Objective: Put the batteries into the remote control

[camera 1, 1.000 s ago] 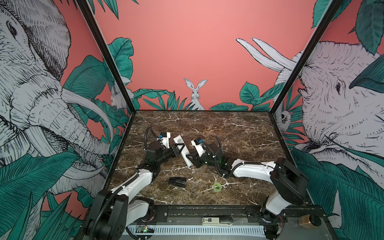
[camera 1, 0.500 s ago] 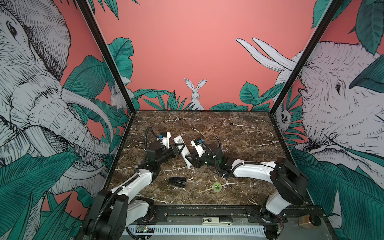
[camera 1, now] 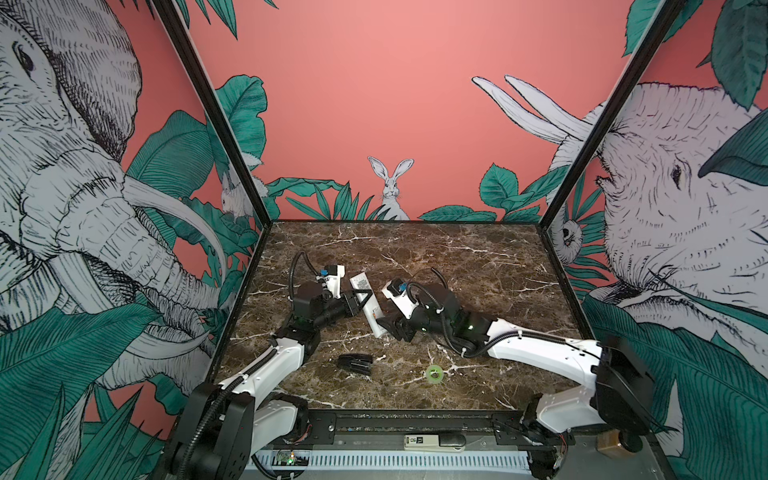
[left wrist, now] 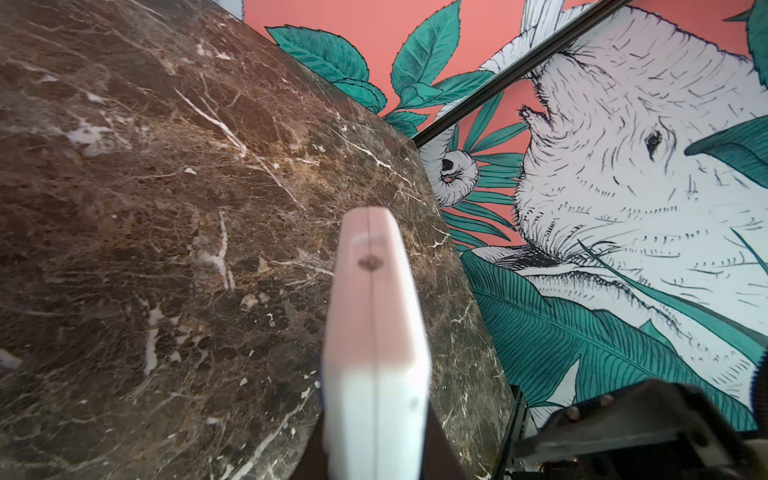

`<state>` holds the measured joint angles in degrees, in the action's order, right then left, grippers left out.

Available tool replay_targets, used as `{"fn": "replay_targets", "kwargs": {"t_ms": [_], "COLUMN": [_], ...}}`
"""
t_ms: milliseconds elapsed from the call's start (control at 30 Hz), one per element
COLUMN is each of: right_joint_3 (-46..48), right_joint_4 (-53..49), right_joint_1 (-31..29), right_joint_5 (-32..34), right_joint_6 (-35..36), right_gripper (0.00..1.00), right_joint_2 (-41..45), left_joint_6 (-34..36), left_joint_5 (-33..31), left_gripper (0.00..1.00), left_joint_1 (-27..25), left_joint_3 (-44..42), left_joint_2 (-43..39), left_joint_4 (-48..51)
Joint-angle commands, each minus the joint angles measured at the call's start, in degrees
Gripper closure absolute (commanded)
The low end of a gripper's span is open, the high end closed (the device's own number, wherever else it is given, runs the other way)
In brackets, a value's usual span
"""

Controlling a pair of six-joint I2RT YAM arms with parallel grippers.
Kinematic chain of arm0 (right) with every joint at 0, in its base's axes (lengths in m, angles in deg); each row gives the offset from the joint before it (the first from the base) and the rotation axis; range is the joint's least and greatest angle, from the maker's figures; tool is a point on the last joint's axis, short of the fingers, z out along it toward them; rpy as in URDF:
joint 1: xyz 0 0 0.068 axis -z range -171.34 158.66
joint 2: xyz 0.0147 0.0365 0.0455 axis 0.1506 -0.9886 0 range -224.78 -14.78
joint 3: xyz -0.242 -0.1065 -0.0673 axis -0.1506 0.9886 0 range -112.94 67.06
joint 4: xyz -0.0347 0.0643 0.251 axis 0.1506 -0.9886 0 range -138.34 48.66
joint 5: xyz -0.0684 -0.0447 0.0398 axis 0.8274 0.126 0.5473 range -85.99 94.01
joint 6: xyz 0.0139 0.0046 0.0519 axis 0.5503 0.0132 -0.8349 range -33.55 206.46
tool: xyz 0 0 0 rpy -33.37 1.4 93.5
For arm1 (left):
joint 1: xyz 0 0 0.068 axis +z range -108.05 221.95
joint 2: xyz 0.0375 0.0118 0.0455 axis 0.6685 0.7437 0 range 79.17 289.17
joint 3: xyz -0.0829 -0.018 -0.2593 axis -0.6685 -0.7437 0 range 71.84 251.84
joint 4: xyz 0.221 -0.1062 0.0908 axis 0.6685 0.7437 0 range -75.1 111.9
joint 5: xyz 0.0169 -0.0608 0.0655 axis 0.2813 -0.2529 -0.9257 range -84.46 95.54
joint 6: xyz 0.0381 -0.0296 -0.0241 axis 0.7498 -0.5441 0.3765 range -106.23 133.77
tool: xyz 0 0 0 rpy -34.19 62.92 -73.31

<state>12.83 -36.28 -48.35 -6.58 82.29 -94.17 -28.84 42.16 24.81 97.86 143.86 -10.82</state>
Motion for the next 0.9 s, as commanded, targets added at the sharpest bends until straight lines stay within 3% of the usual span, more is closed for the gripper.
{"fn": "replay_targets", "kwargs": {"t_ms": [0,167,300,867], "right_joint_3": [-2.3,-6.9,-9.9,-15.3], "right_joint_4": [-9.3,-22.1,-27.0,-24.9], "right_joint_1": [-0.2,-0.3,-0.3,-1.3], "right_joint_5": [-3.6,-4.2,-3.2,-0.4], "right_joint_6": [11.1,23.0,28.0,33.9], "right_gripper": [0.36,0.37,0.38,0.48], "right_joint_2": [3.2,4.7,5.2,-0.2], "left_joint_6": [2.2,4.0,5.6,2.5], "left_joint_5": [6.2,11.7,13.3,15.3], "left_gripper": [1.0,1.0,1.0,1.0], "left_joint_1": [0.2,0.2,0.1,-0.7], "left_joint_3": [3.3,5.4,6.2,5.0], "left_joint_2": [-0.1,-0.8,-2.8,-2.3], "left_joint_4": [0.3,2.7,5.7,1.7]}}
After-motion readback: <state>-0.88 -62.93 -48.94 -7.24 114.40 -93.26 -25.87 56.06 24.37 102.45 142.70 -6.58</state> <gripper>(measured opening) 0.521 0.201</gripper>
